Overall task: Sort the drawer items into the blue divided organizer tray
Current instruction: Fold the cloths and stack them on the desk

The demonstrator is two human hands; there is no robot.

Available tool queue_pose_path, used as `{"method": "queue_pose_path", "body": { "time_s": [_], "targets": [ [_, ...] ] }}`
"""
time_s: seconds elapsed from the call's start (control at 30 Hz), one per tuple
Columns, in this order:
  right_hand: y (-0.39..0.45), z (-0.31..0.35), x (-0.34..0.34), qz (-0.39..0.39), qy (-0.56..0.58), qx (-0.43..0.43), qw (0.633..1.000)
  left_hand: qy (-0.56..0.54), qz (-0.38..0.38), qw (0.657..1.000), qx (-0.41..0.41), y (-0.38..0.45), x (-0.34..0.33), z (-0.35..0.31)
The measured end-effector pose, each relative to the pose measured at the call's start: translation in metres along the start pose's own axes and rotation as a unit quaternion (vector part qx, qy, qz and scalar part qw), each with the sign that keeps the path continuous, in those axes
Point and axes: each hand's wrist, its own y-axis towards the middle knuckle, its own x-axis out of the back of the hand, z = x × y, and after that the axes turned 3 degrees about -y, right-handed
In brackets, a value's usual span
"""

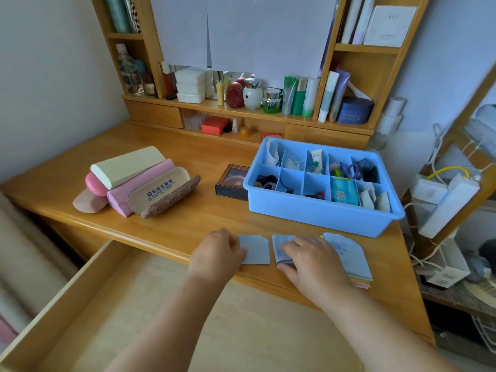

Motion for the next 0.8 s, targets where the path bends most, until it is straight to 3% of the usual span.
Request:
{"method": "queue_pose_path", "body": {
  "time_s": [0.17,0.27,0.33,0.4,0.47,0.53,0.57,0.6,0.63,0.73,0.8],
  "targets": [
    [0.004,0.007,0.004,-0.016,-0.038,0.002,0.999,0.027,0.075,0.996,0.045,0.011,0.008,-0.012],
    [-0.001,0.003,0.011,-0.048,0.09,-0.085,0.991,-0.058,0.036,0.998,0.017,0.004,0.005,-0.004],
    [-0.008,0.001,0.022,-0.043,0.205,-0.183,0.961,-0.163,0.008,0.987,-0.004,-0.006,0.006,0.0],
    [-0.018,0.0,0.031,-0.027,0.36,-0.267,0.894,-0.314,0.007,0.949,0.011,-0.02,0.011,0.0],
    [-0.029,0.002,0.042,-0.017,0.527,-0.31,0.791,-0.442,0.013,0.897,0.016,-0.037,0.017,0.0],
    [-0.04,0.009,0.054,-0.015,0.661,-0.321,0.678,-0.487,0.01,0.873,-0.004,-0.058,0.021,-0.001],
    [-0.045,0.013,0.058,-0.018,0.694,-0.326,0.642,-0.494,0.004,0.869,-0.017,-0.07,0.021,-0.003],
    [-0.049,0.017,0.061,-0.027,0.703,-0.33,0.629,-0.492,-0.005,0.87,-0.028,-0.082,0.019,-0.005],
    [-0.054,0.022,0.063,-0.043,0.687,-0.332,0.645,-0.482,-0.022,0.875,-0.035,-0.094,0.017,-0.007],
    [-0.067,0.037,0.062,-0.088,0.543,-0.31,0.775,-0.456,-0.098,0.884,-0.035,-0.124,0.011,-0.013],
    [-0.075,0.046,0.064,-0.113,0.451,-0.277,0.841,-0.471,-0.128,0.872,-0.031,-0.138,0.009,-0.017]
  ]
}}
